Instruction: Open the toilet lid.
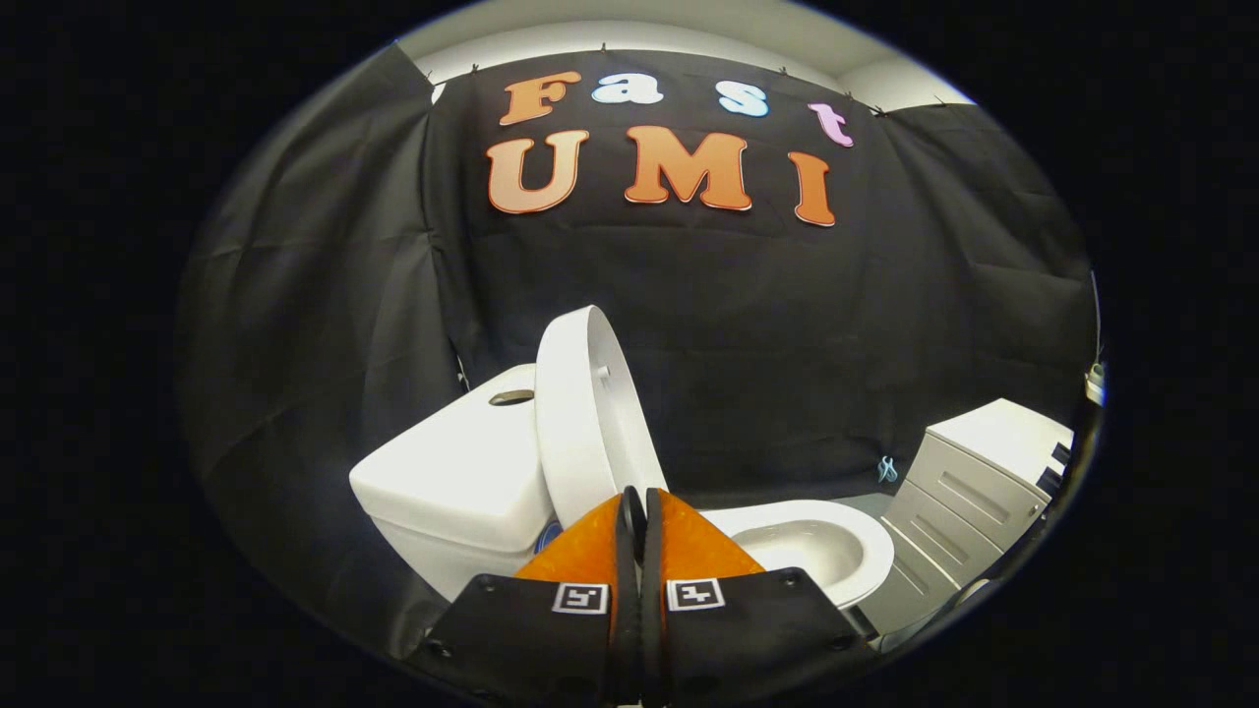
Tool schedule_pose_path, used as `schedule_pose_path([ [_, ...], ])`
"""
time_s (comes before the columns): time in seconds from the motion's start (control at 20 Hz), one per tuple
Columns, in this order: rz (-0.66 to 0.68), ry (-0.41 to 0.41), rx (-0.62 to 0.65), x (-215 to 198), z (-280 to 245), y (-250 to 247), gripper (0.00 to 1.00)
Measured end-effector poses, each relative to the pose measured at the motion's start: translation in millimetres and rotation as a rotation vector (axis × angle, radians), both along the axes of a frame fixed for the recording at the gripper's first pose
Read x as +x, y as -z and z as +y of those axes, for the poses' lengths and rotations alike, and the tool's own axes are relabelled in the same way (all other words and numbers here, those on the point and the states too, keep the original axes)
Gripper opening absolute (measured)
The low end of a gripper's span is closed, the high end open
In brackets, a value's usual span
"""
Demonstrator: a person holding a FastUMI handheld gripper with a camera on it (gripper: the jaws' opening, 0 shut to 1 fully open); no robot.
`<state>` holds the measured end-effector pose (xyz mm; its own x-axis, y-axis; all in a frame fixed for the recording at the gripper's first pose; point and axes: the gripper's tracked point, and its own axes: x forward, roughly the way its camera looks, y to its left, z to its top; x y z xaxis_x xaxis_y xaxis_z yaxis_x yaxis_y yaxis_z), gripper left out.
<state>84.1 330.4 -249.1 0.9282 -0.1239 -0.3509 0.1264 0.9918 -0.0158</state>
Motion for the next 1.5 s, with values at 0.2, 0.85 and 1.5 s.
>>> schedule_pose_path([
  [0.2,0.036,-0.022,0.040,1,3,5,0.17],
  [0.85,-0.065,-0.095,0.039,-6,-32,-69,1.00],
  [1.5,-0.218,-0.026,0.088,-2,-173,-221,0.99],
])
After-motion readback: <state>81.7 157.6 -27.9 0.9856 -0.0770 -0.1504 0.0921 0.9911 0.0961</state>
